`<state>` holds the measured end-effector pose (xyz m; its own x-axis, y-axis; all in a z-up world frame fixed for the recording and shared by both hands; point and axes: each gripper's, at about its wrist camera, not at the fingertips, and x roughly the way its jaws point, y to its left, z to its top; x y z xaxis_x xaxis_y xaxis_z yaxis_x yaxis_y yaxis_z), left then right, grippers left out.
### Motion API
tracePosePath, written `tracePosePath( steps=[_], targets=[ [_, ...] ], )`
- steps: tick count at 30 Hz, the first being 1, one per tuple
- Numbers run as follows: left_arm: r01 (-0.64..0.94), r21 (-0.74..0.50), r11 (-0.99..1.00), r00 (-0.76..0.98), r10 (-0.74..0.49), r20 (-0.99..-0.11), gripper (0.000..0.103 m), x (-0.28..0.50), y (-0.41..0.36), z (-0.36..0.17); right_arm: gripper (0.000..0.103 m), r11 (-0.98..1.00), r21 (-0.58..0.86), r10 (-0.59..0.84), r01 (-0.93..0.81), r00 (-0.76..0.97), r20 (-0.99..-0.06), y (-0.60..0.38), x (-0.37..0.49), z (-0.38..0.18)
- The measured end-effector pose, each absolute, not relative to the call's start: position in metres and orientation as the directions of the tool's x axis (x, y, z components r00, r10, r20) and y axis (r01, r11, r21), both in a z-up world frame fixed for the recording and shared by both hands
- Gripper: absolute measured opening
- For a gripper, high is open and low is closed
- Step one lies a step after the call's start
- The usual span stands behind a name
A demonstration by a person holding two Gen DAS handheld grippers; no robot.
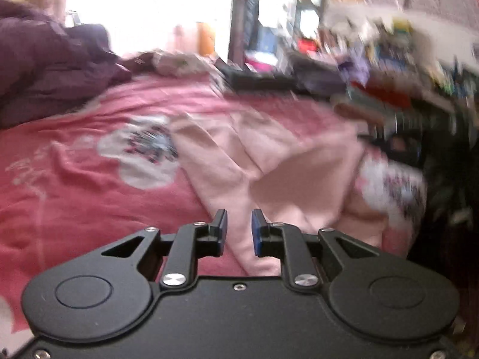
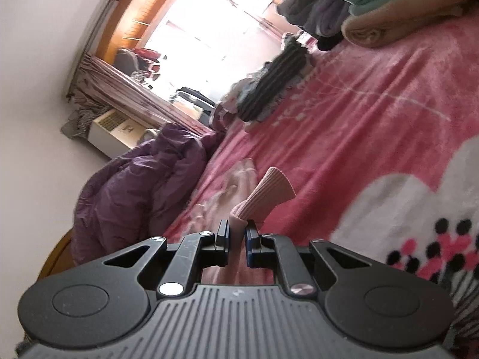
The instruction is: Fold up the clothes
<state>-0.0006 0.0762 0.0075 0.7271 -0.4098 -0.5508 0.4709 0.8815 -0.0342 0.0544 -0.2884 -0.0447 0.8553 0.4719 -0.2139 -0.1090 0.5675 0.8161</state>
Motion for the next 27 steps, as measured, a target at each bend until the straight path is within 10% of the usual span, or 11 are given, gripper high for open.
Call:
tracePosePath(
  steps=[7,14,24,27],
  targets=[
    [0.556,0.086,0.827,0.662,-0.378,-0.647,0.014,0.001,0.046,-0.017,0.012,0.512,0.841,0.490,-0.175,0.864,-0.118,-0.298,0.035,-0.025],
    [0.561,0.052,0.826,0.643,-0.395,-0.656,0.014,0.005,0.054,-0.014,0.012,0.549,0.835,0.447,-0.022,0.853,-0.271,-0.303,0.042,-0.049],
    [0.330,-0.081,0.941,0.802,-0.325,-0.502,0.015,0.061,0.083,0.025,0.012,0.571,0.820,0.438,0.042,0.829,-0.348,-0.292,0.050,-0.068],
    [0.275,-0.112,0.955,0.825,-0.294,-0.483,0.049,0.095,0.073,0.031,0.012,0.564,0.825,0.443,0.036,0.830,-0.339,-0.292,0.048,-0.070]
  ],
)
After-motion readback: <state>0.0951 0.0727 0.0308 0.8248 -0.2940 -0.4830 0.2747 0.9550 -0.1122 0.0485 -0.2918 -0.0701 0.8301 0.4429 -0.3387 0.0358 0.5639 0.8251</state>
